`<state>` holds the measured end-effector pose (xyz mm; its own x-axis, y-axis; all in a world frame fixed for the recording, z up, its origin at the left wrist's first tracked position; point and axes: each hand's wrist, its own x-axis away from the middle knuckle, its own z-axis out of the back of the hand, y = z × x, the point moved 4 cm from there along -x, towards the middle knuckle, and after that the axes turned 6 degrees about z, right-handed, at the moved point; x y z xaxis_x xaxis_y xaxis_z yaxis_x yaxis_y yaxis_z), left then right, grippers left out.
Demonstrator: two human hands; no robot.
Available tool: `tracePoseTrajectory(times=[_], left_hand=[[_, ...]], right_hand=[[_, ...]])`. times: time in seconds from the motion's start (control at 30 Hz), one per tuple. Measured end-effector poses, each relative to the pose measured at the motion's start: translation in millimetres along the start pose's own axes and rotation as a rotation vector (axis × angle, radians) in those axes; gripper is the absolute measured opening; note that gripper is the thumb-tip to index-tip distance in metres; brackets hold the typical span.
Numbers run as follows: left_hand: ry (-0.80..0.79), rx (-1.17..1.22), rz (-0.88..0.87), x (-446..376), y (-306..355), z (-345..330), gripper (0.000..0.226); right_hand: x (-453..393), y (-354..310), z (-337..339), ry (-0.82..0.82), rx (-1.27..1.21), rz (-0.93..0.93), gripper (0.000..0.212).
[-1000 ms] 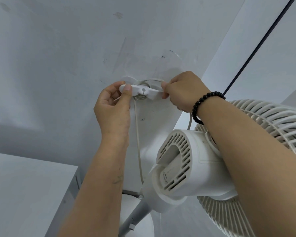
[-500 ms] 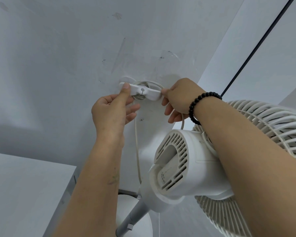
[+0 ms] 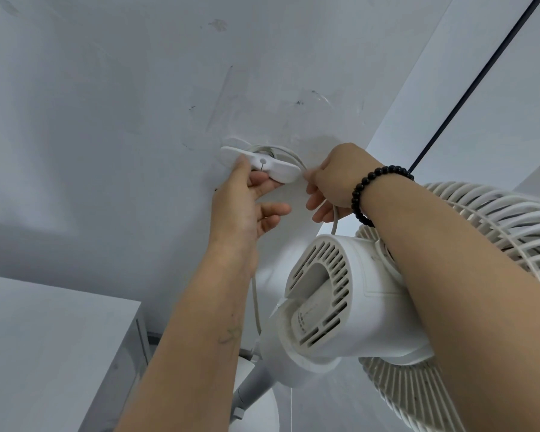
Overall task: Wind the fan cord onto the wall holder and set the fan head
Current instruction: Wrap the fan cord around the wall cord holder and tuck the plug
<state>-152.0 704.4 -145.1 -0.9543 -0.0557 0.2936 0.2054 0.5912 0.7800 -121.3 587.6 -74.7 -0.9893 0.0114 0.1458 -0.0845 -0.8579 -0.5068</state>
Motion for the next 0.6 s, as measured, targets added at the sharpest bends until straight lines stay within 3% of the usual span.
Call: tracePoseTrajectory(times=[0.23, 0.6], left_hand=[[-0.025, 0.04, 0.008, -3.8, 1.4, 4.9, 0.027], [0.022, -0.284, -0.125, -7.2, 0.4, 8.1, 0.006]], right_hand=[[5.4, -4.3, -12.3, -0.237, 0.031, -0.061, 0.027], [11.8, -6.2, -21.3, -0.374, 0.112, 0.111, 0.027]])
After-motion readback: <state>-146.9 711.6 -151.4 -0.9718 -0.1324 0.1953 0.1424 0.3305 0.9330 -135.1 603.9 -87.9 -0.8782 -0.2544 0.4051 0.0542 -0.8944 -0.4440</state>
